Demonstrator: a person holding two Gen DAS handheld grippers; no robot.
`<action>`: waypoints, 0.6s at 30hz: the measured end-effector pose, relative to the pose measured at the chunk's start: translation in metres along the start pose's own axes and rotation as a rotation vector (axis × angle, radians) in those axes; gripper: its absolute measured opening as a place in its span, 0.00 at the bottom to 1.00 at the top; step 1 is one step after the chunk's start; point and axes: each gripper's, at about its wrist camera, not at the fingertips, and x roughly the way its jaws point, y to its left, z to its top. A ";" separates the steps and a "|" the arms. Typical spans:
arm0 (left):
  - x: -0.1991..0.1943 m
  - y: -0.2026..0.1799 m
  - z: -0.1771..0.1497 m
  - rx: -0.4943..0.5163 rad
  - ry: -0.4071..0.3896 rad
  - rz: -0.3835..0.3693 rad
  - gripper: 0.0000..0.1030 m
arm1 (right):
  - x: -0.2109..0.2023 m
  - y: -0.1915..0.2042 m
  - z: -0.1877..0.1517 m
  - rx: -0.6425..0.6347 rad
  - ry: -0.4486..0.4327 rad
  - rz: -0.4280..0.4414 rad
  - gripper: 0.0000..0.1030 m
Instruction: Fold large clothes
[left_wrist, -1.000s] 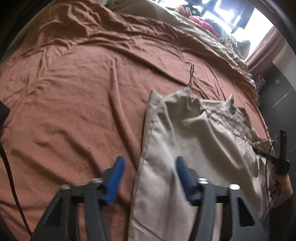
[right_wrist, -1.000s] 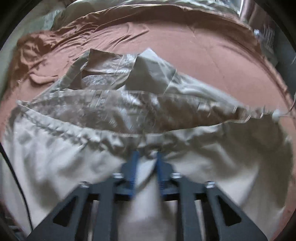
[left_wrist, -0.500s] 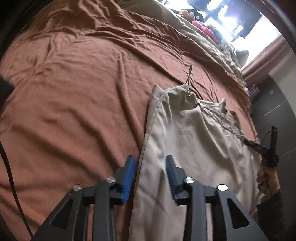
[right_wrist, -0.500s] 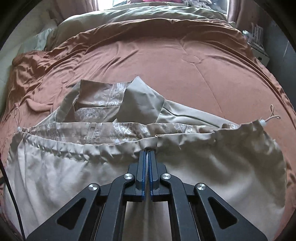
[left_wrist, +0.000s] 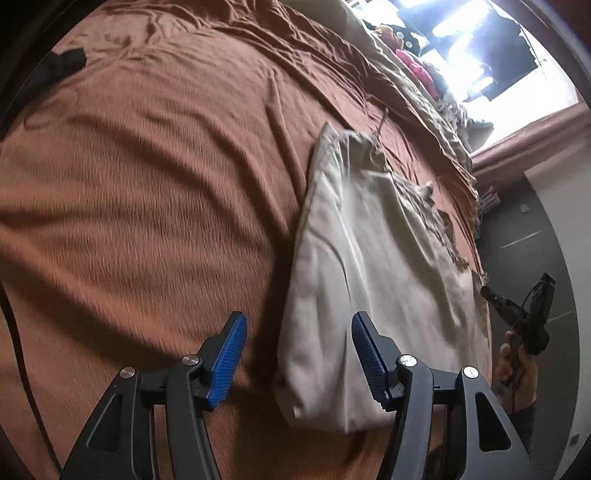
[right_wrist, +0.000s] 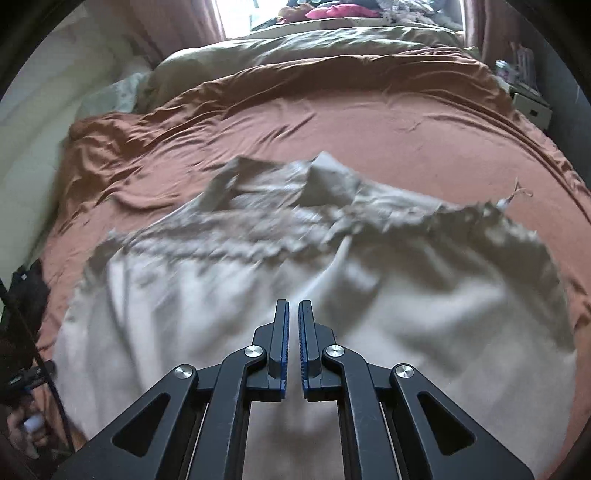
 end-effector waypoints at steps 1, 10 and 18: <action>0.000 -0.001 -0.003 0.000 0.004 -0.006 0.61 | -0.003 0.005 -0.008 -0.012 0.002 0.021 0.02; -0.006 -0.005 -0.024 -0.016 0.027 -0.092 0.73 | -0.009 0.021 -0.058 -0.037 0.111 0.155 0.02; 0.005 -0.013 -0.032 -0.016 -0.007 -0.090 0.72 | -0.028 0.028 -0.105 0.002 0.096 0.179 0.02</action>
